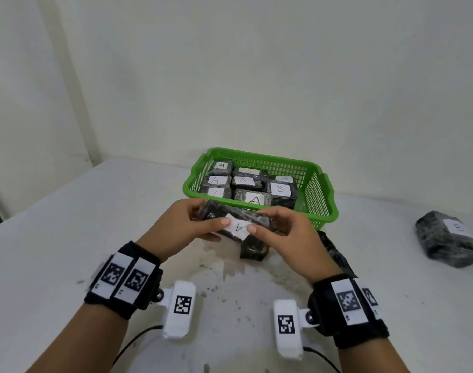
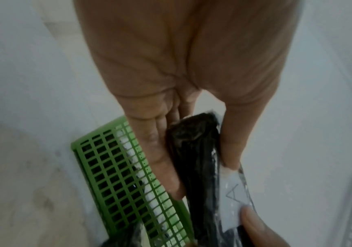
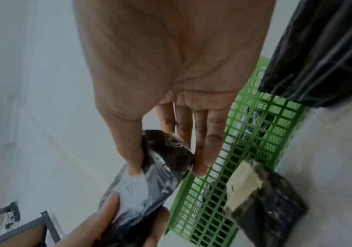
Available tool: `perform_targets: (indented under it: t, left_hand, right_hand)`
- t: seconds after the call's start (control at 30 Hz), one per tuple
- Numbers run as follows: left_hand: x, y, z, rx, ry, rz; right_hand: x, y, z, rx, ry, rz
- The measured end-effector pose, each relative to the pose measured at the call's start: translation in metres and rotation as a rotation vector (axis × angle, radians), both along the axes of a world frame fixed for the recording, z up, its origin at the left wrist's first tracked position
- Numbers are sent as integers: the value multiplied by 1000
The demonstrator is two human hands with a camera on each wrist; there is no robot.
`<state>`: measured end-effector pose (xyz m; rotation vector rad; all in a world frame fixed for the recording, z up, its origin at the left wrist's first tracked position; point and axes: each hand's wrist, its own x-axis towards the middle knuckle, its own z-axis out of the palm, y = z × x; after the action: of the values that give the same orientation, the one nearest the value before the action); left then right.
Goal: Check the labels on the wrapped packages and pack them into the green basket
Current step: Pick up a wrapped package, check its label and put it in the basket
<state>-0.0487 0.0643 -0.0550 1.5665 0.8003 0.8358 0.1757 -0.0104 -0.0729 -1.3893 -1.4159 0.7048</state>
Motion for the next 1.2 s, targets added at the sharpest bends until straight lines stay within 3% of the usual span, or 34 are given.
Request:
perform_targets:
  t: [0.3,0.53,0.7,0.87,1.07,1.2]
  left_hand:
    - [26,-9,-10,-36,-139,-13]
    - [23,-4,-20,-158,-312,1]
    - [27,-7,-23,-125,-302,15]
    - [28,-14,-20,-109,-230,-92]
    - [23,-15,-17,0,-227,-26]
    - [23,-17,-17,55,-219,-47]
  right_hand:
    - [7,-7,-5,65,194,-59]
    - [14,-11,-3,45,305,24]
    - [16,-13,-3,48,271,-7]
    - [12,-14,1,77,249,-38]
    - [11,-17,2,30,241,-3]
    - [16,-15,0,-118,474,57]
